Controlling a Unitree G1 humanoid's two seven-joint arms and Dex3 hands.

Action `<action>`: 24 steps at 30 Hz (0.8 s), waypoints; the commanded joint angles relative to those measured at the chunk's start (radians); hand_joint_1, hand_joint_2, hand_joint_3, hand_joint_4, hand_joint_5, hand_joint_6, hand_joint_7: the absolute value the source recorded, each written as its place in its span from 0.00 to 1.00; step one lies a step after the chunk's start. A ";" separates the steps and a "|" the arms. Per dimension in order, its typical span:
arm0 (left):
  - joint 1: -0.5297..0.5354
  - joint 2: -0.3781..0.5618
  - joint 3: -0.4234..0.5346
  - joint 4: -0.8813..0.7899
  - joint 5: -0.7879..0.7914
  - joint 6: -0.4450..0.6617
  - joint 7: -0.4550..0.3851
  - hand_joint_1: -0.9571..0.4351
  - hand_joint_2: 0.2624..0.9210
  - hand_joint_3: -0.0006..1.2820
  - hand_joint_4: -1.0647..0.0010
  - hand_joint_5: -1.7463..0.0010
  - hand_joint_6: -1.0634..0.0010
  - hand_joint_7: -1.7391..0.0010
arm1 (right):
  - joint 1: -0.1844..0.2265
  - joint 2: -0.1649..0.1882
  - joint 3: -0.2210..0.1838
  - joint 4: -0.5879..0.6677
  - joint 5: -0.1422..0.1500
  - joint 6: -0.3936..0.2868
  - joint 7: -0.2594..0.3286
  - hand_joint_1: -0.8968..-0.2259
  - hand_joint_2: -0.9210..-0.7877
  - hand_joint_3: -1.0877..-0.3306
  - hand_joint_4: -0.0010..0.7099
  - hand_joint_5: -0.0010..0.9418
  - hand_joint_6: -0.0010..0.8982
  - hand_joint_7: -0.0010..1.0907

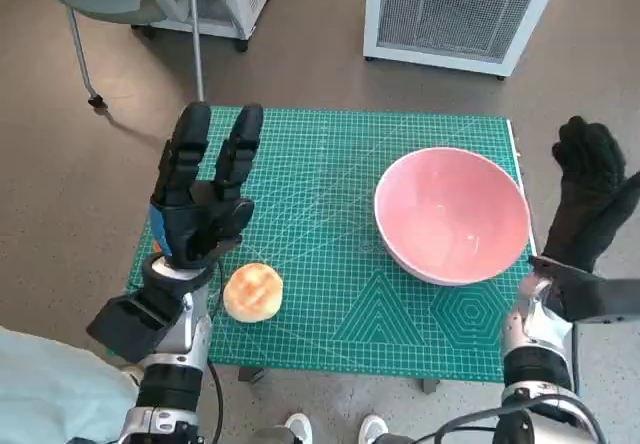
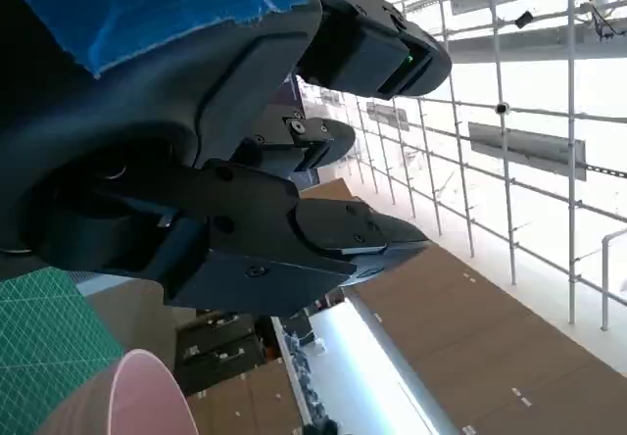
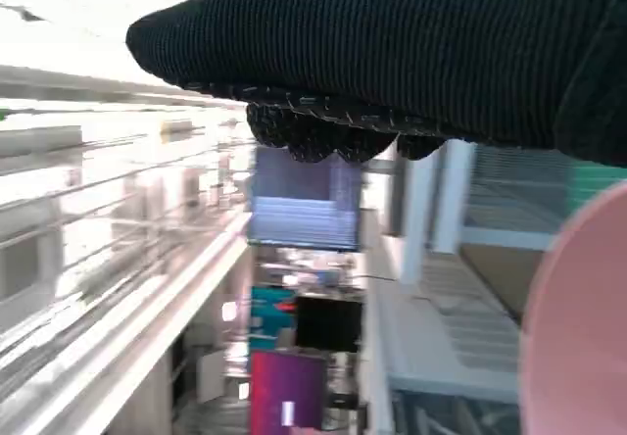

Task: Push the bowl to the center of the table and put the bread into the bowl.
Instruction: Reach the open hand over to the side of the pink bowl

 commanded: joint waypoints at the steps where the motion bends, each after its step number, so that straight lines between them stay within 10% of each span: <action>1: -0.012 0.001 0.001 0.001 -0.019 0.005 -0.005 0.67 1.00 0.19 0.64 1.00 0.53 1.00 | 0.026 0.007 -0.021 0.056 0.038 0.076 0.044 0.70 0.00 0.26 0.30 0.00 0.00 0.51; 12: -0.008 0.012 0.003 -0.005 -0.031 0.013 -0.020 0.67 1.00 0.19 0.64 1.00 0.53 1.00 | -0.005 0.057 -0.065 0.110 0.118 0.241 0.140 0.70 0.00 0.25 0.28 0.00 0.01 0.48; 24: 0.009 0.027 0.008 -0.030 -0.035 0.025 -0.027 0.66 1.00 0.19 0.64 1.00 0.53 1.00 | -0.026 0.102 -0.010 0.131 0.066 0.328 0.139 0.73 0.00 0.20 0.27 0.00 0.01 0.48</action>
